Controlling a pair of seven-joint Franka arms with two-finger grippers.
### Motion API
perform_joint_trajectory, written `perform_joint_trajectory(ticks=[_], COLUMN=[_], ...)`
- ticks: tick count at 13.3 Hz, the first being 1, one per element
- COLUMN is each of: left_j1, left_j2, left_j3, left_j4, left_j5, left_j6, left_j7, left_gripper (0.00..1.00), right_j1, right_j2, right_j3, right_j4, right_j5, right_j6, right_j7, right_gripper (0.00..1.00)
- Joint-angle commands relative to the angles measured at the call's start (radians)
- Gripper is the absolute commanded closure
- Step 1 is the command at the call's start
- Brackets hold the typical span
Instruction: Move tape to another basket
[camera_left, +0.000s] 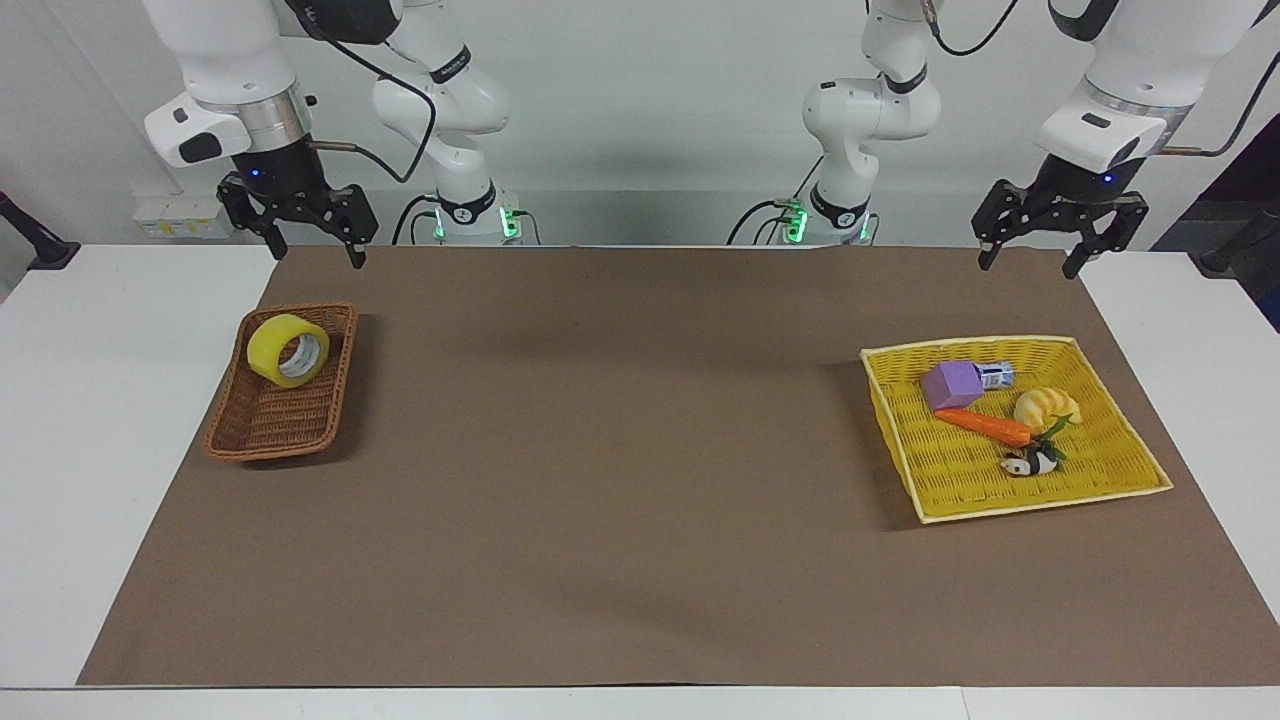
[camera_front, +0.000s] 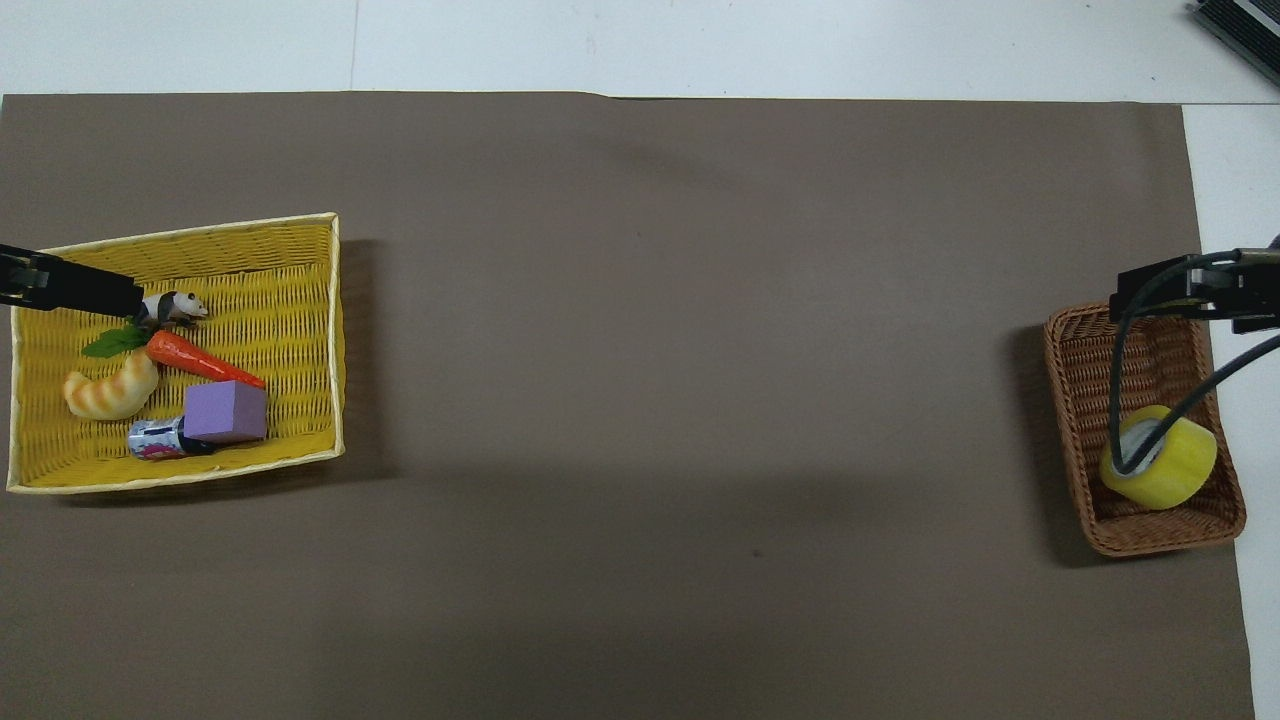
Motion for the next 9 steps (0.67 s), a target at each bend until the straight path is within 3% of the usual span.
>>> perform_joint_trajectory(ticks=[1,9], left_j1=[0.016,0.018], left_j2=[-0.012,-0.012], left_j3=[-0.010,-0.009], left_j4=[0.002,0.002], left_j5=[0.005,0.005], left_j6=[-0.022,-0.022], left_j7=[0.005,0.005], left_gripper=[0.00,0.00], right_j1=[-0.011,-0.011], right_j2=[0.013,0.009], right_j3=[0.003,0.003], right_j4=[0.025,0.014], right_j5=[0.026,0.032], right_j6=[-0.004,-0.010], right_j7=[-0.010,-0.029], right_gripper=[0.00,0.00])
